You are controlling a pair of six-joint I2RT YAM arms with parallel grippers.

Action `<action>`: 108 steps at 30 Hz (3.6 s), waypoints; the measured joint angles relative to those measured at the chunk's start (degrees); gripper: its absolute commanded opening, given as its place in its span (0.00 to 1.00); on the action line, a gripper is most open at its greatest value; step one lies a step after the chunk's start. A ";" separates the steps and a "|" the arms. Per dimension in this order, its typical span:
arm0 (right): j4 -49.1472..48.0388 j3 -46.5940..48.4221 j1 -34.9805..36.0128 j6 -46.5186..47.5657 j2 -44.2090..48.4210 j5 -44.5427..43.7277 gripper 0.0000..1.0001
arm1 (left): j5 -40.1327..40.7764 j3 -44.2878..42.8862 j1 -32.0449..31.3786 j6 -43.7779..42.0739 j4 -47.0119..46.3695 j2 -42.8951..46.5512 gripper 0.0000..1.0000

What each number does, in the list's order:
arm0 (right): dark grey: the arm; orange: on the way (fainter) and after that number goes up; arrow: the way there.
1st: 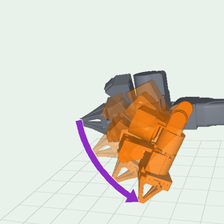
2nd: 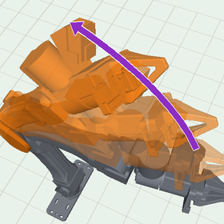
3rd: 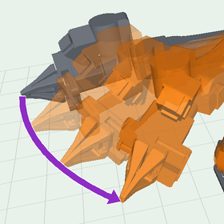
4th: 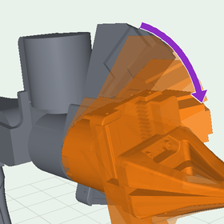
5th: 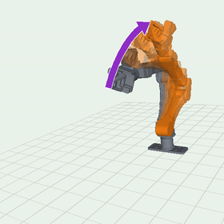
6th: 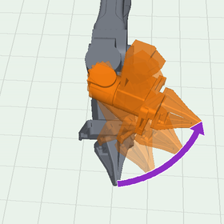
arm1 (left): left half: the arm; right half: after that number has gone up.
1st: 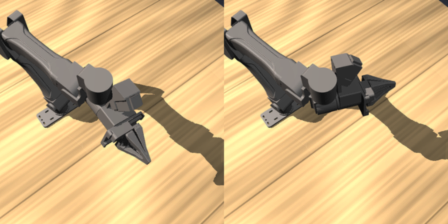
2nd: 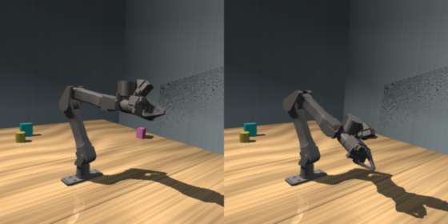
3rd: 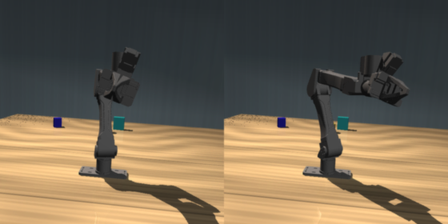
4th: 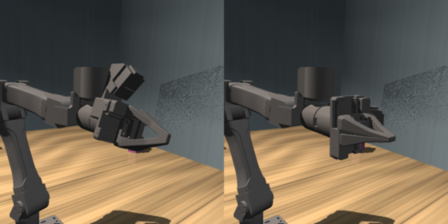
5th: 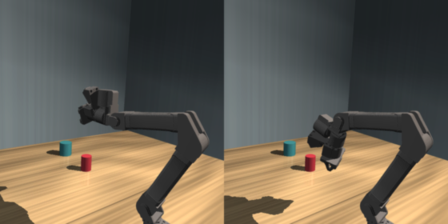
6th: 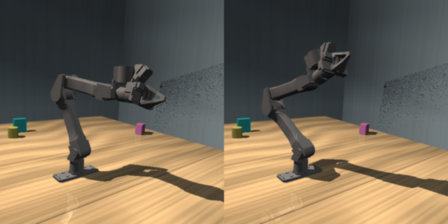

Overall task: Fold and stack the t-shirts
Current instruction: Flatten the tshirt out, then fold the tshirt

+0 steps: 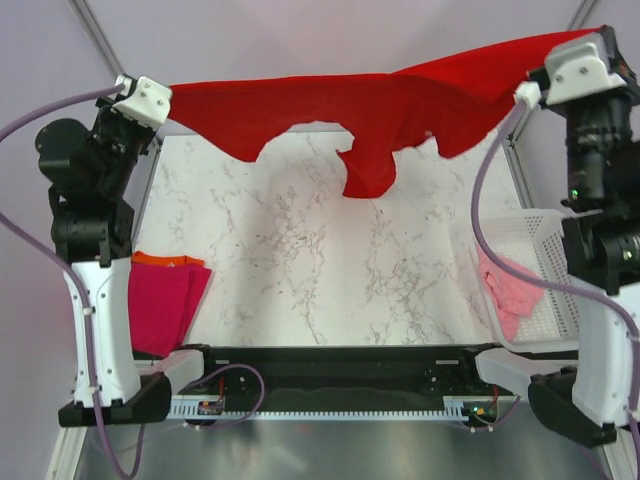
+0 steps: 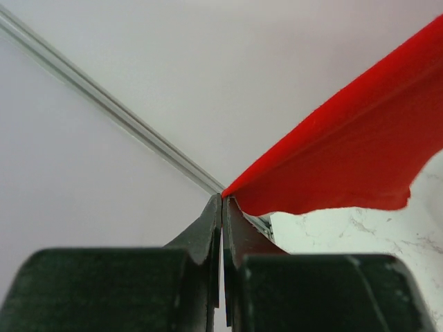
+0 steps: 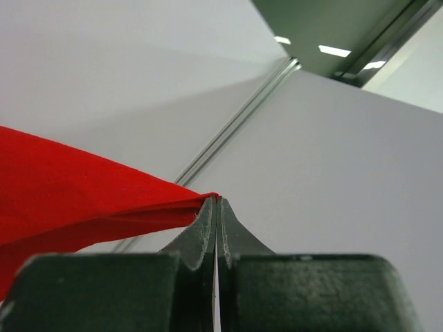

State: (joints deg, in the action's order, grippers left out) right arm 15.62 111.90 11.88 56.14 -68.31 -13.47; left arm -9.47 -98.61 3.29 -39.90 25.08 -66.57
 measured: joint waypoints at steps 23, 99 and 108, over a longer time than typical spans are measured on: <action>-5.60 -7.63 0.00 8.37 5.18 2.49 0.00 | -2.34 -3.61 0.94 2.47 -8.81 4.44 0.02; -16.24 6.71 -0.31 0.33 -71.65 -1.44 0.00 | -0.28 -21.64 -2.03 3.28 -4.92 -68.28 0.02; -7.78 -3.13 0.92 -3.30 -63.47 -3.58 0.00 | -1.16 -20.50 -1.88 0.07 -4.02 -68.06 0.02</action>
State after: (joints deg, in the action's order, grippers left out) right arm 7.84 108.77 12.80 52.84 -131.79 -17.06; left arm -10.63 -119.11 1.41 -39.83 21.06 -134.63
